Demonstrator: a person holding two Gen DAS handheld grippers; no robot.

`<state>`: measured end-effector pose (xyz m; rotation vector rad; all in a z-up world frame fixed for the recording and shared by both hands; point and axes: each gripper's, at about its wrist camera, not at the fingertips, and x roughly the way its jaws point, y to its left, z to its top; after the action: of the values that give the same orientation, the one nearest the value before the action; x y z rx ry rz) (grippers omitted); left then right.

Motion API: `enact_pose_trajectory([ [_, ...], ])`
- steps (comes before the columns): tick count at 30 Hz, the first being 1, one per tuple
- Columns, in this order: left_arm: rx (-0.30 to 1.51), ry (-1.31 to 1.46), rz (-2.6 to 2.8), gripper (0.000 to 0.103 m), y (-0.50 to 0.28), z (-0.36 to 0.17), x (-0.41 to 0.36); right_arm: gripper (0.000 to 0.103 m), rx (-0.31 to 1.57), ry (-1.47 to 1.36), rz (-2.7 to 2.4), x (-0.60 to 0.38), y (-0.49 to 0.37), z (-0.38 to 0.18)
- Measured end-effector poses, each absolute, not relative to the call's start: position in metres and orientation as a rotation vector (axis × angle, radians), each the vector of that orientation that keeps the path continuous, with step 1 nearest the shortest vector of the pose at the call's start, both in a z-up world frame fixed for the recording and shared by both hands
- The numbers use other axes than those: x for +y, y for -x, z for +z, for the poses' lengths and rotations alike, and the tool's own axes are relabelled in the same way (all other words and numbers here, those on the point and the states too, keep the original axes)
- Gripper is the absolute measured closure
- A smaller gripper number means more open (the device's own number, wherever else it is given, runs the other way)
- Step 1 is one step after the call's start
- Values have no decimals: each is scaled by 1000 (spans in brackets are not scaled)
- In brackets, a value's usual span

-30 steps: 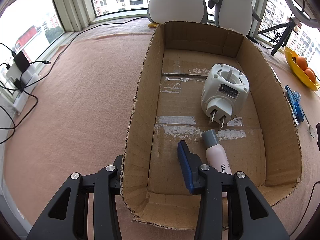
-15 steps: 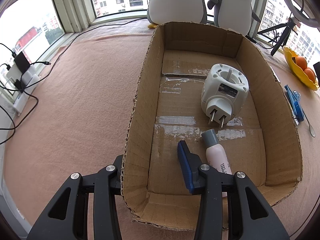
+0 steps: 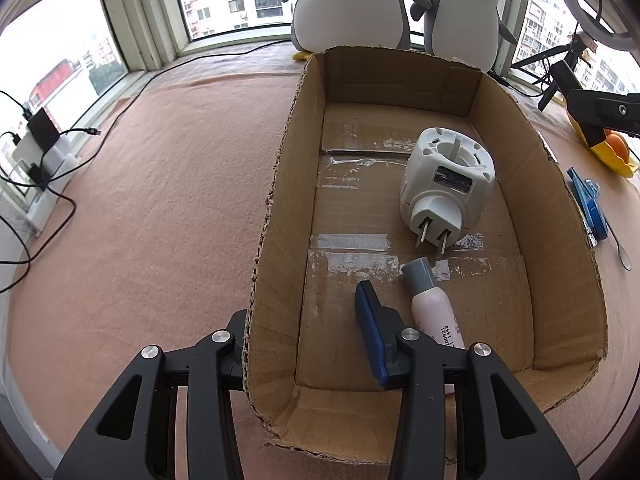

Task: Organize rigid objects
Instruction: 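Carry the black cylinder with the right gripper toward the box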

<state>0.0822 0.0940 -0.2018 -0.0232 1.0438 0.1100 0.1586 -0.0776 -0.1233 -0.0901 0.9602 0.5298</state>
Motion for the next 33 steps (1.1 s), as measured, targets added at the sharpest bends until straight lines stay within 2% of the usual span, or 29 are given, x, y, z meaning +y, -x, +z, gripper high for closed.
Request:
enact_pose_trajectory([
  [22, 1032, 19, 116, 59, -82, -203, 94, 88, 1003, 113, 514, -52, -187, -147],
  [29, 1032, 19, 116, 59, -82, -203, 94, 70, 986, 116, 500, -54, -182, -138],
  [33, 1032, 17, 111, 59, -82, -203, 93, 70, 976, 107, 490, -60, -176, -126],
])
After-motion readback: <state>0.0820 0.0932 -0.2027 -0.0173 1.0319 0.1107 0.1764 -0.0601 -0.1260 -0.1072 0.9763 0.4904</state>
